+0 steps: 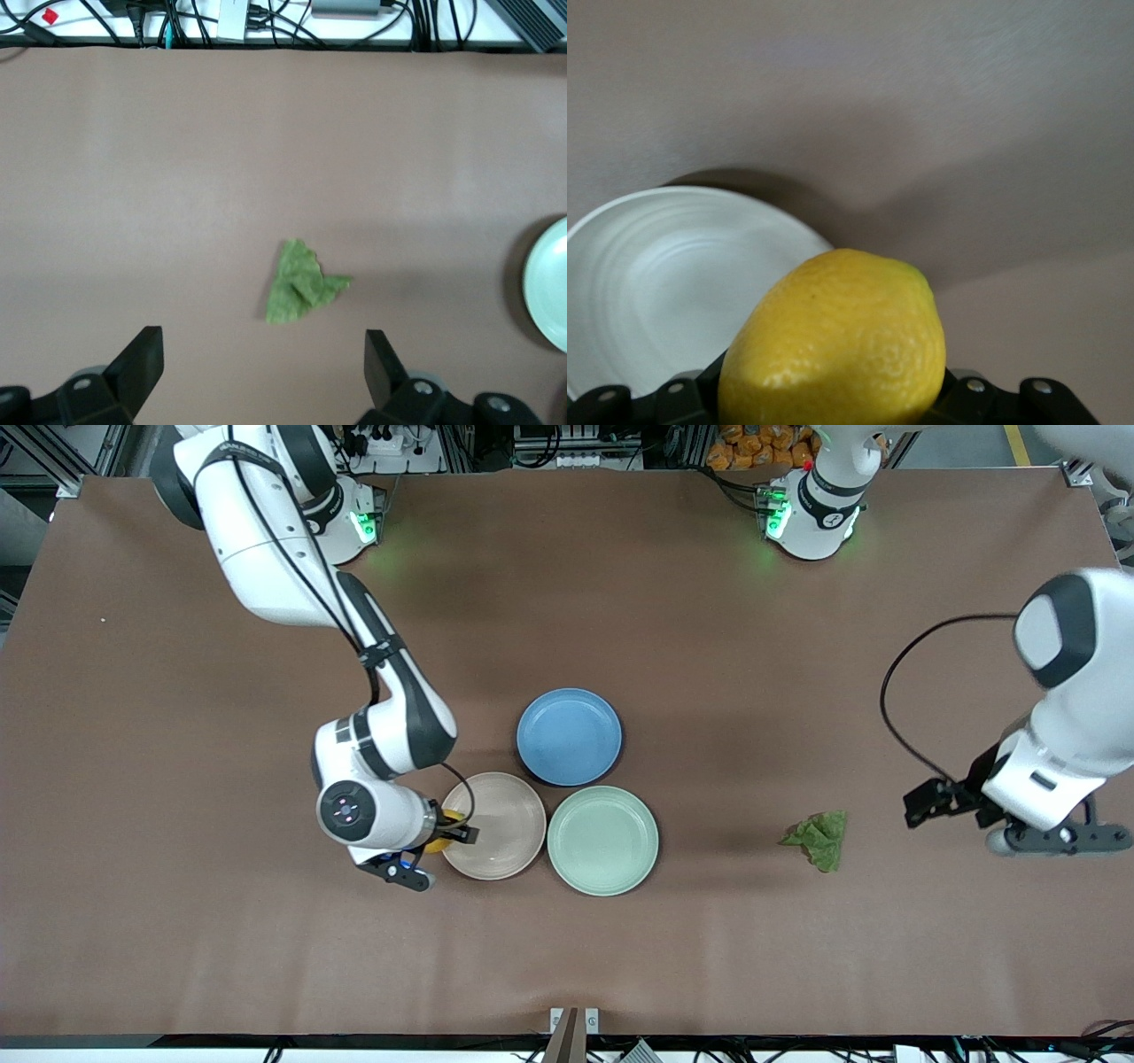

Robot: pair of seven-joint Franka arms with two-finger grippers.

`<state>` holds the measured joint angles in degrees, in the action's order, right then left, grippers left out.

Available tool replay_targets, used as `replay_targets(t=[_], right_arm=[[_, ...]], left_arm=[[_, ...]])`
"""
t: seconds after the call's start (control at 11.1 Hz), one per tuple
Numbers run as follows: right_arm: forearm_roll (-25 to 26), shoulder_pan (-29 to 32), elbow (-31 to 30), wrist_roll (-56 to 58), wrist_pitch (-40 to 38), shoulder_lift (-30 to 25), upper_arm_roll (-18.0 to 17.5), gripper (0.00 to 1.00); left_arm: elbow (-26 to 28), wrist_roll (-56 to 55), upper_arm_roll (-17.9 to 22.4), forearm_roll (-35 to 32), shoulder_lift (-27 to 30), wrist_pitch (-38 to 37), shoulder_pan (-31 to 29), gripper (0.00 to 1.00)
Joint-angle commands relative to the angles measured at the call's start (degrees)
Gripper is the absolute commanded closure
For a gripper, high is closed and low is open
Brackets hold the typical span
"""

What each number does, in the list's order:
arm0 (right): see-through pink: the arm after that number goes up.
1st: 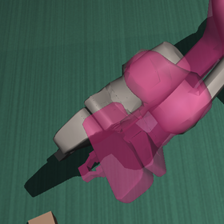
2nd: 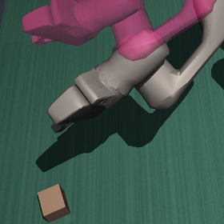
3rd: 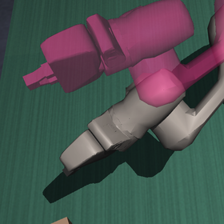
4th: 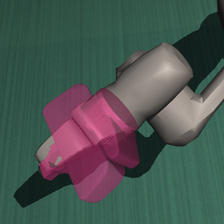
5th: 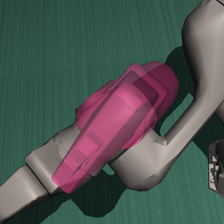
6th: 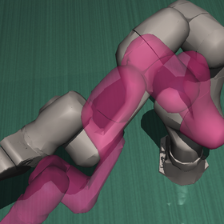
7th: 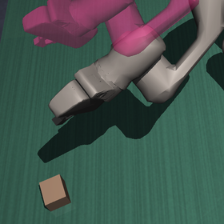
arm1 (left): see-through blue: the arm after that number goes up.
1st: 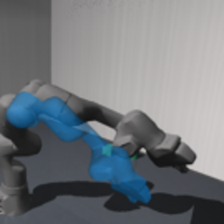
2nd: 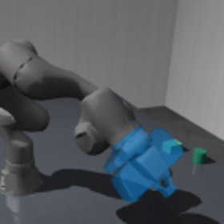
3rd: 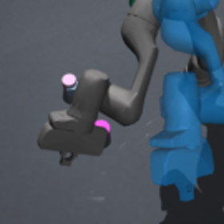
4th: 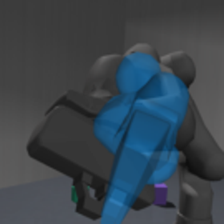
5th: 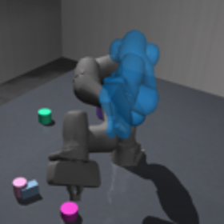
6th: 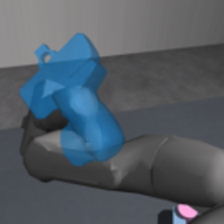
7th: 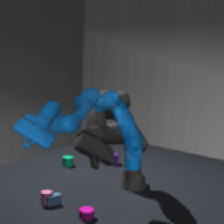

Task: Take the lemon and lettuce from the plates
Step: 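Lift the lemon off the cream plate with the right gripper while the left gripper withdraws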

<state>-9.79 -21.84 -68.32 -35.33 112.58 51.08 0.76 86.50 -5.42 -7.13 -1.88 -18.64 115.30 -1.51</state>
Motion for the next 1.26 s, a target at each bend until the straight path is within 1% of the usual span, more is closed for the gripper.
replay_targets(t=[0.0, 0.09, 0.36, 0.54, 0.63, 0.72, 0.81, 0.99, 1.17], right_arm=[[1.08, 3.28, 0.38, 7.46, -5.26, -2.12, -0.4, 0.58], [1.87, 4.25, 0.38, 9.04, -5.7, -2.21, -0.4, 0.56], [6.52, 7.32, 0.38, 15.53, -8.68, -2.91, -0.4, 0.56], [8.03, 9.43, 0.29, 20.63, -10.44, -4.22, -0.32, 0.56], [8.29, 10.83, 0.29, 22.48, -12.02, -4.4, -0.23, 0.56], [8.73, 12.41, 0.21, 24.59, -12.64, -4.67, -0.23, 0.56], [9.34, 13.91, 0.03, 27.22, -13.17, -5.45, -0.49, 0.56], [10.05, 16.37, -1.54, 30.92, -13.26, -7.12, -0.58, 0.56], [10.14, 19.62, -5.66, 36.27, -12.39, -10.19, -0.76, 0.56]], left_arm=[[-0.54, 0.24, -0.43, 1.0, 5.87, -10.07, 0.45, 0.0], [-0.54, 0.24, -0.78, 1.0, 7.46, -12.79, 0.28, 0.0], [-0.28, 0.33, -1.04, 1.09, 10.89, -16.32, 0.28, 0.0], [0.6, -0.11, -2.18, 1.27, 13.88, -19.3, 0.19, 0.0], [2.08, -2.38, -2.79, 1.96, 15.28, -19.67, 0.01, 0.0], [4.79, -3.88, -3.58, 1.88, 16.69, -19.5, 0.1, 0.0], [5.95, -3.98, -4.46, 1.88, 16.88, -19.33, 0.01, 0.0], [5.53, -3.55, -4.38, 1.88, 17.14, -19.24, -0.34, 0.0], [5.35, -3.37, -4.21, 1.97, 18.02, -19.24, -0.34, 0.0]])
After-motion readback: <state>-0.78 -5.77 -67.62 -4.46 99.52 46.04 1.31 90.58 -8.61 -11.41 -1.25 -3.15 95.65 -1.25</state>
